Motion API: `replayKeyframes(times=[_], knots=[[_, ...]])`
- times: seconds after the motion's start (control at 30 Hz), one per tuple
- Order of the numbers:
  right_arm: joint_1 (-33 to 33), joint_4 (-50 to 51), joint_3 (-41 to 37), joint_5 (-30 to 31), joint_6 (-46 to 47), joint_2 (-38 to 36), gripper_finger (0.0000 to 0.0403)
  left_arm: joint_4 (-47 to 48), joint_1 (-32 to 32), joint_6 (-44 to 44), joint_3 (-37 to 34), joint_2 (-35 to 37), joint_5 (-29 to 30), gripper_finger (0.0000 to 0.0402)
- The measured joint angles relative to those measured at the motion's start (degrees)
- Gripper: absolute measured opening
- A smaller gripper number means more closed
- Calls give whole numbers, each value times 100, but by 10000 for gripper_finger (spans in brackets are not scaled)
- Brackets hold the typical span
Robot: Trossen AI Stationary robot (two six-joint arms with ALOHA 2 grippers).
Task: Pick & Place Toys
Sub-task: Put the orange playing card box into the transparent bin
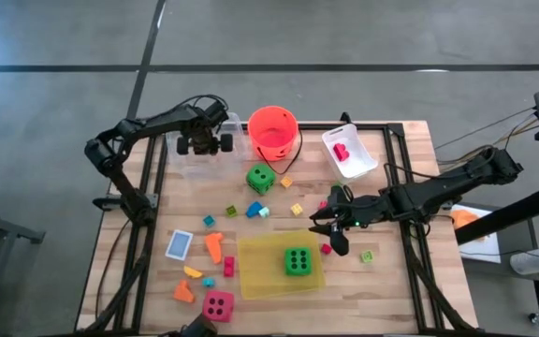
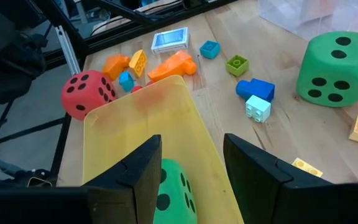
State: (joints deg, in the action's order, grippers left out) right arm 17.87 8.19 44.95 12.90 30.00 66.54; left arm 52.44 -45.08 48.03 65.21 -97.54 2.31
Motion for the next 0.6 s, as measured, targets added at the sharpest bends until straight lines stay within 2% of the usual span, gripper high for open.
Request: replayKeyframes(times=[0.3, 0.37, 0.6], knots=[[66, 0, 1, -143, 0, 0, 166, -50, 4, -138, -148, 20, -20, 52], [66, 0, 0, -144, 0, 0, 166, 5, 6, -195, -157, 10, -80, 69], [66, 2, 0, -144, -2, 0, 166, 21, 11, -479, -171, 6, -42, 168]])
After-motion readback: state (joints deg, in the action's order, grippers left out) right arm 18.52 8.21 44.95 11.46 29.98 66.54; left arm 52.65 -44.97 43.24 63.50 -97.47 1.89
